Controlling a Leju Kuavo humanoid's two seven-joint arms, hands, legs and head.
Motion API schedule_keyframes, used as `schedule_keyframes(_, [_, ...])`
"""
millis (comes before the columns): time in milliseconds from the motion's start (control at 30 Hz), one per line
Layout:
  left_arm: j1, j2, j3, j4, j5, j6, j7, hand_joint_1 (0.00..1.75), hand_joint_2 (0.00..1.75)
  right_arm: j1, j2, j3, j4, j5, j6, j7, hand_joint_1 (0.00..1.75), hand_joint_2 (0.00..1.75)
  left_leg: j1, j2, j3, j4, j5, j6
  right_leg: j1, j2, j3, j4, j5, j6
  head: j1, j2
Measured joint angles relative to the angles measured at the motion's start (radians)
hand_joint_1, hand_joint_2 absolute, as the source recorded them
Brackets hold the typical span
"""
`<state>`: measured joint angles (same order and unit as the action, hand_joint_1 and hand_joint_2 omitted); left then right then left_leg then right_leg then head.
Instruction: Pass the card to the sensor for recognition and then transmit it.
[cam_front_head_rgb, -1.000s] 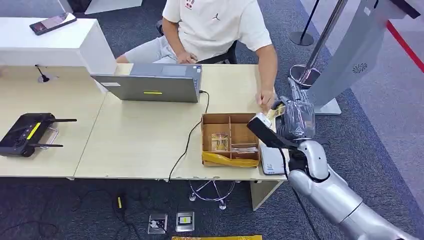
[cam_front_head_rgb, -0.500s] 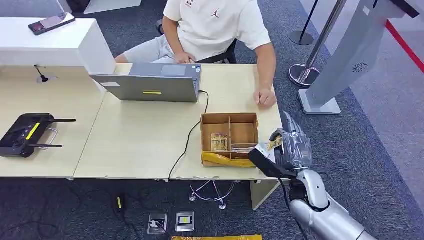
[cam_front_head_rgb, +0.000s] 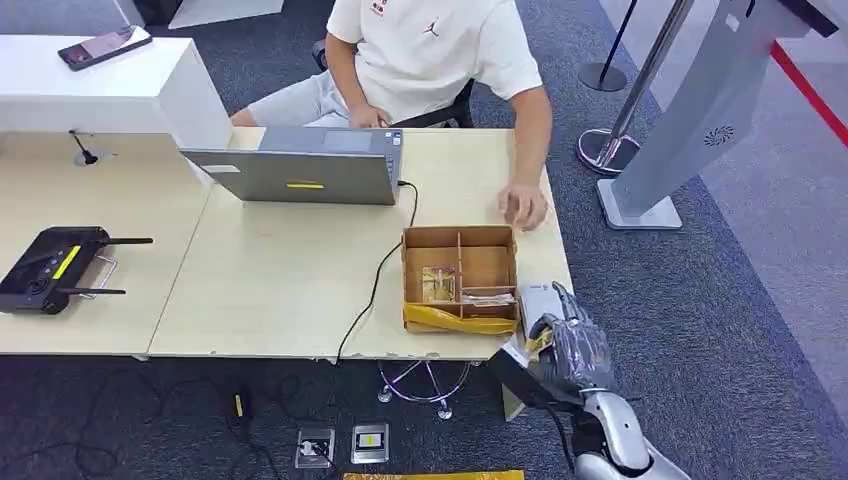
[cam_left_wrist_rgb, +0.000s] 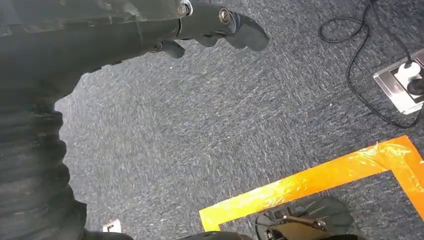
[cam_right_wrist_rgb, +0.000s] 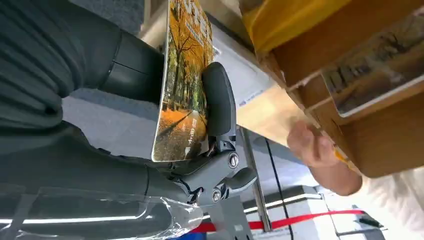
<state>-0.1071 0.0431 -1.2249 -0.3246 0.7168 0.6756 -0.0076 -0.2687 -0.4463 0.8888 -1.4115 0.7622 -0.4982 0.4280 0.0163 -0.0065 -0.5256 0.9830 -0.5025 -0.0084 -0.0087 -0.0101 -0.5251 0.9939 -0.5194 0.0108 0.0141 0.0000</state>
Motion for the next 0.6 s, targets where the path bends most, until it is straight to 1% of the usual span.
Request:
schedule_keyframes(233, [-0.001,0.000,-0.008,0.000,-0.010,-0.001,0.000,0.00,1.75,0.017,0.005,0.000,0.004,-0.018,-0.003,-0.003,1.75,1.75,0.000,0.000,0.000,0.000,0.000,0.000,0.000,0.000,0.000,0.000,0.000,0.000,0.000,0.000])
schedule_keyframes(600, [-0.003,0.003,-0.018,0.000,-0.017,0.000,0.000,0.00,1.75,0.027,0.032,-0.002,0.041,-0.039,-0.018,-0.022,1.75,1.75,0.000,0.000,0.000,0.000,0.000,0.000,0.000,0.000,0.000,0.000,0.000,0.000,0.000,0.000])
